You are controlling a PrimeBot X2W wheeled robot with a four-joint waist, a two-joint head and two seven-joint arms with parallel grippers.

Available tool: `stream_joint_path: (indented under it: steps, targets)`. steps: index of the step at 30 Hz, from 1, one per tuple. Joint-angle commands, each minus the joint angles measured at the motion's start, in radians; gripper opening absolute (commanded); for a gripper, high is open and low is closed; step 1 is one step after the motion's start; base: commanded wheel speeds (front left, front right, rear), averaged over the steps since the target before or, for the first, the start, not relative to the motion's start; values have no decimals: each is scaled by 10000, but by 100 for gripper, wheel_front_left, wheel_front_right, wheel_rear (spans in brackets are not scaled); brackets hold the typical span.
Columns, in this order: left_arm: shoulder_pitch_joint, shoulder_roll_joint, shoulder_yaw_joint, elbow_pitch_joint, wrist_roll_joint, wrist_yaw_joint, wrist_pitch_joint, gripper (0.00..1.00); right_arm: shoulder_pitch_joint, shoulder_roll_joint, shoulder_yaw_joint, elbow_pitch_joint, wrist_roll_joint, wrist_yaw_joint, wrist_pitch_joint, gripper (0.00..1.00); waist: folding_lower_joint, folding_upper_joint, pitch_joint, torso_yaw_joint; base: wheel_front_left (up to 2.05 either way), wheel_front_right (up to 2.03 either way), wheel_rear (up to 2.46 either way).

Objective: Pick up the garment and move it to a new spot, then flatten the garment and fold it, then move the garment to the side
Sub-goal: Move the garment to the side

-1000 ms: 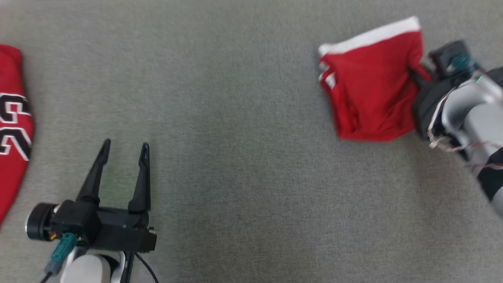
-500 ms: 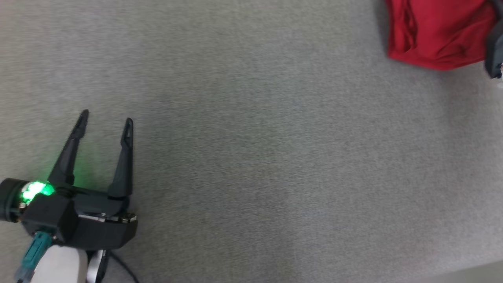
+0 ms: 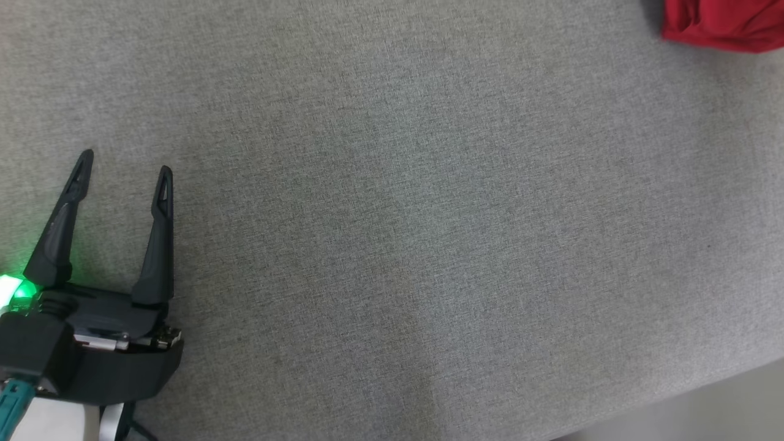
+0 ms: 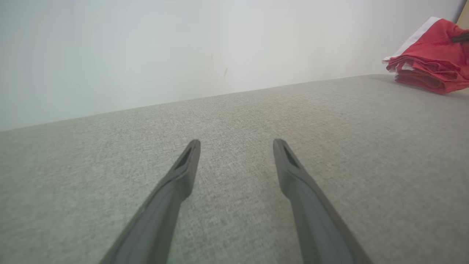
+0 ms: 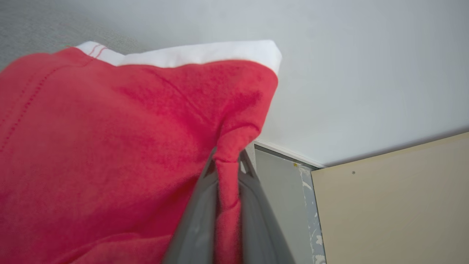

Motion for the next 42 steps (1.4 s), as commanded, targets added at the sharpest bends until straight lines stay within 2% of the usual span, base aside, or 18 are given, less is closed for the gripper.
stream_joint_path:
  steps: [1,4,14,15,16,25,34,39,42]
  targets:
    - [202,-54,-151,357,-51,25,115,100,-145,5,54,76,-37,-30,-90,0,1,1,103,-12,0,0,0]
    - [268,27,-90,295,-93,61,167,100,-520,-16,315,114,-488,-32,-367,0,1,1,182,26,0,0,0]
    - [423,56,-67,247,-163,203,187,100,-871,339,209,956,-742,-30,-687,0,1,1,261,89,0,0,0]
    - [424,59,-71,257,-163,223,183,100,-942,322,214,1032,-833,-32,-752,25,1,1,259,89,0,0,0]
    - [427,57,-89,260,-156,240,182,100,-1013,300,231,1102,-909,-32,-833,100,1,1,253,90,0,0,0]
    - [430,-14,-179,441,-264,312,37,100,-1155,477,39,1679,-1162,-32,-1355,100,1,1,-63,175,0,0,0]
    - [758,-416,-145,988,-504,513,-390,100,-461,659,-756,1753,-630,-30,-2117,100,1,1,-1426,543,0,0,0]
    - [1089,-657,-19,1349,-711,607,-554,100,440,931,-1408,1201,-200,-30,-2273,100,1,1,-2393,765,0,0,0]
    - [1414,-799,67,1642,-837,657,-594,100,1581,1091,-2111,-72,-70,-30,-2278,100,1,1,-3075,903,0,0,0]
